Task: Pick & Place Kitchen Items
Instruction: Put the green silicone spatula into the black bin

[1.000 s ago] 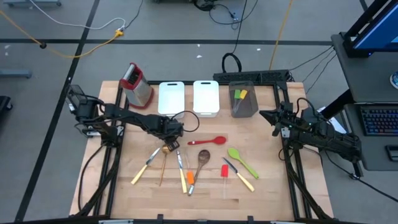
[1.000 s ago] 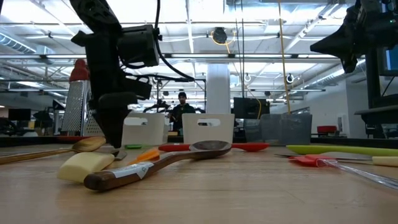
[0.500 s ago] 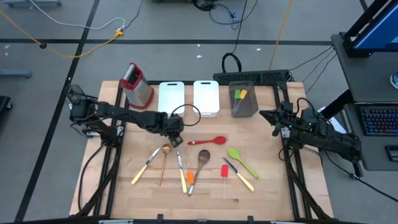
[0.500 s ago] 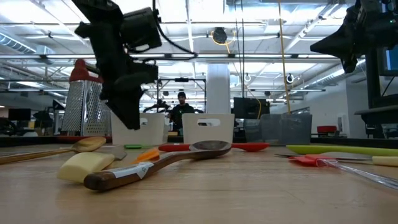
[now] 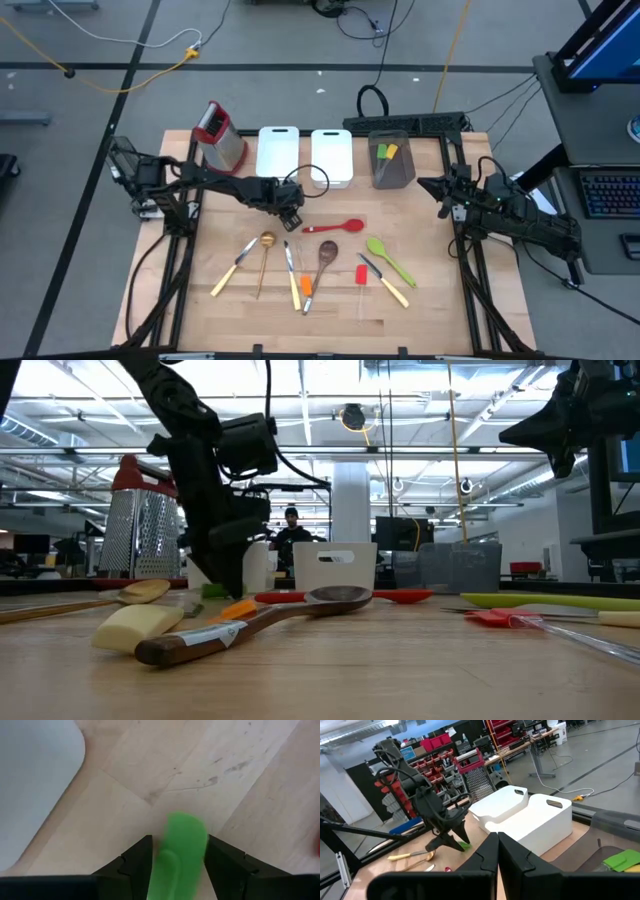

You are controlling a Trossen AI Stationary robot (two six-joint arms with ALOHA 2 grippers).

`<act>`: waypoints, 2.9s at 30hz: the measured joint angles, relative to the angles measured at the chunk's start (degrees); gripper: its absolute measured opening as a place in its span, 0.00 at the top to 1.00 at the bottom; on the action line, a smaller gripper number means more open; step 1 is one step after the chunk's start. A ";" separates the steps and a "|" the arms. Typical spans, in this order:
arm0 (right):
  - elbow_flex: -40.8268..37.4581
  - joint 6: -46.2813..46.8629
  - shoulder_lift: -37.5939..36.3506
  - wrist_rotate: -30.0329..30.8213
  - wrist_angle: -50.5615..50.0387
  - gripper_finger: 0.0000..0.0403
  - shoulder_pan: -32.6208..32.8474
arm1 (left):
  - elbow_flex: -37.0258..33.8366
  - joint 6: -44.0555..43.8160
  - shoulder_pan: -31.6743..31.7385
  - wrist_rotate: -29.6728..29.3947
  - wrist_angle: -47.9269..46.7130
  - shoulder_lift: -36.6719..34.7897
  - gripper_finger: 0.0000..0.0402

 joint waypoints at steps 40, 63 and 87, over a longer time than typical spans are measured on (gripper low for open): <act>0.00 0.82 0.00 0.02 -0.01 1.00 0.00 | 2.24 -2.65 -5.03 -2.10 -5.42 1.15 0.98; 0.00 0.93 -0.02 0.07 0.00 1.00 0.00 | 7.02 1.71 -5.05 -4.78 -13.48 -3.94 0.98; 0.00 2.23 -0.02 0.22 0.02 1.00 0.00 | 20.75 1.79 -4.16 -7.70 -18.61 -17.52 0.99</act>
